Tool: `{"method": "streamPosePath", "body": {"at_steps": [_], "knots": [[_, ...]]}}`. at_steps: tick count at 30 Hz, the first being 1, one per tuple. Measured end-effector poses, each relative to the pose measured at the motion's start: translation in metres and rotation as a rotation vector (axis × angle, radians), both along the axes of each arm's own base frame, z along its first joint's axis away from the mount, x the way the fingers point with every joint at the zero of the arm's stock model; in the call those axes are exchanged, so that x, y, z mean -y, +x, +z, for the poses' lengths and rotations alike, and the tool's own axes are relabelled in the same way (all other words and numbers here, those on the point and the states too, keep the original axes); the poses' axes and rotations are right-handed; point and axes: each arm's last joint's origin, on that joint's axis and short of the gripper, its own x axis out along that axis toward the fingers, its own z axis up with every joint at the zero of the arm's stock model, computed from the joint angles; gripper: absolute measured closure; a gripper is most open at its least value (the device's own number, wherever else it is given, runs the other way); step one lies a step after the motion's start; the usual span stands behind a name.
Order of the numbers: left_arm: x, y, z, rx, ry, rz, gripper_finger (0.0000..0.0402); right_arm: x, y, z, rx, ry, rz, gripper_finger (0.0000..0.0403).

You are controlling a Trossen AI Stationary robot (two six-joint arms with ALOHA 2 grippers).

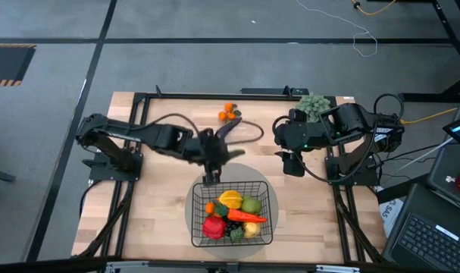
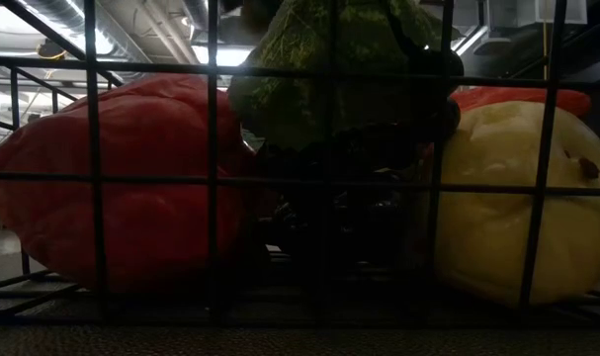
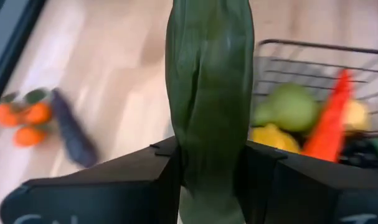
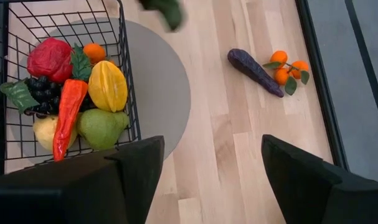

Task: Build produce basket
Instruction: Put the green chili pepper into the black wire basket

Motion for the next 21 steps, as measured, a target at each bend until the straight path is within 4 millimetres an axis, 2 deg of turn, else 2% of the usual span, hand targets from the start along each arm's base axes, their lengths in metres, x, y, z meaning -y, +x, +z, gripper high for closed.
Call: {"method": "streamPosePath", "body": {"at_steps": [4, 8, 15, 21], "knots": [[0.029, 0.0, 0.003, 0.068, -0.015, -0.085, 0.0321, 0.0, 0.0, 0.0, -0.002, 0.002, 0.005, 0.0148], [0.048, 0.001, -0.01, 0.101, -0.025, -0.136, 0.0321, 0.0, 0.0, 0.0, -0.002, 0.002, 0.005, 0.0148], [0.067, 0.001, -0.039, 0.127, -0.097, -0.173, 0.0321, 0.0, 0.0, 0.0, -0.001, 0.007, 0.001, 0.0148], [0.074, 0.001, -0.05, 0.153, -0.123, -0.207, 0.0321, 0.0, 0.0, 0.0, -0.001, 0.007, 0.002, 0.0148]]}}
